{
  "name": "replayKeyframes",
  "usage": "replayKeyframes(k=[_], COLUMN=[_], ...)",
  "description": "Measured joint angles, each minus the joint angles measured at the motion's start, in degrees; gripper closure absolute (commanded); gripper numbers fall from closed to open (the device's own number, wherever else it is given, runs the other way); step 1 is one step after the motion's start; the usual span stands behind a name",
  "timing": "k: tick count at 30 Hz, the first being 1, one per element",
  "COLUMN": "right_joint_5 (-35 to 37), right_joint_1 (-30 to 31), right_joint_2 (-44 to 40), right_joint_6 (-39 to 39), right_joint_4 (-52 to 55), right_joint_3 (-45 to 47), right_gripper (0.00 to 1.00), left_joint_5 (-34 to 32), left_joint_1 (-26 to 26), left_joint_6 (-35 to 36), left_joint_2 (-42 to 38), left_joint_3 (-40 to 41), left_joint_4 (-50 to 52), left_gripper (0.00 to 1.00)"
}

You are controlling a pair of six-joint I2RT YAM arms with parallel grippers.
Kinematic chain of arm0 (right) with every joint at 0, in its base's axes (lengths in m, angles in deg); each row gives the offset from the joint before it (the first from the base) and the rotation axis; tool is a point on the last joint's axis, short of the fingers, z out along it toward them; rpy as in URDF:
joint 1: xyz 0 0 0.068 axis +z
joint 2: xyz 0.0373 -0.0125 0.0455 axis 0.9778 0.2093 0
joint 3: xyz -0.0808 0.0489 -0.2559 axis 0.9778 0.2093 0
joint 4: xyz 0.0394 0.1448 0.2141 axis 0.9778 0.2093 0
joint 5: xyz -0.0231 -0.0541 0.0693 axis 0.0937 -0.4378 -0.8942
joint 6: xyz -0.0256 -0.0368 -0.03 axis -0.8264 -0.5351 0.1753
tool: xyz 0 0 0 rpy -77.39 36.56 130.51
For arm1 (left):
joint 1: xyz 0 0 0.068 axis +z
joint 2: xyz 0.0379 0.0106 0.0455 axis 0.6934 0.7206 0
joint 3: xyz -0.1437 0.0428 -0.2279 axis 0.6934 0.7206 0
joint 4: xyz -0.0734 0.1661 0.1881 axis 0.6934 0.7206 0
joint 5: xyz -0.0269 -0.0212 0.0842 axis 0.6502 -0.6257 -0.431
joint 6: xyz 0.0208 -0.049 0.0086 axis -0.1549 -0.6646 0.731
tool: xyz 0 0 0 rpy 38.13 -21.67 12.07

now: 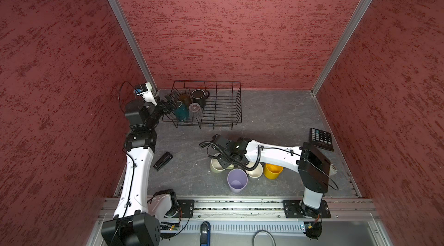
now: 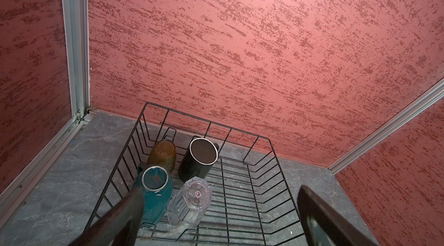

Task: Load cups into a dish rack
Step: Pick up the cup from the center of the table.

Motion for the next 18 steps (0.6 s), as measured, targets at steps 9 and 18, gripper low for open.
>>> replayKeyframes(k=[9, 18], right_joint_5=[0.50, -3.13], right_joint_1=[-0.07, -6.91], right_joint_2=[-0.37, -14.25], right_joint_6=[-0.61, 0.11], right_joint_4=[-0.59, -4.72], right_joint_3=[0.31, 7.43], right_gripper=[1.00, 1.00], left_joint_5=[-1.27, 1.57], left_joint_1=[0.26, 0.98], left_joint_6=[-0.09, -0.66], left_joint_2=[-3.39, -3.37], left_joint_3=[3.45, 6.14], left_joint_4=[-3.21, -8.72], left_gripper=[0.00, 0.00])
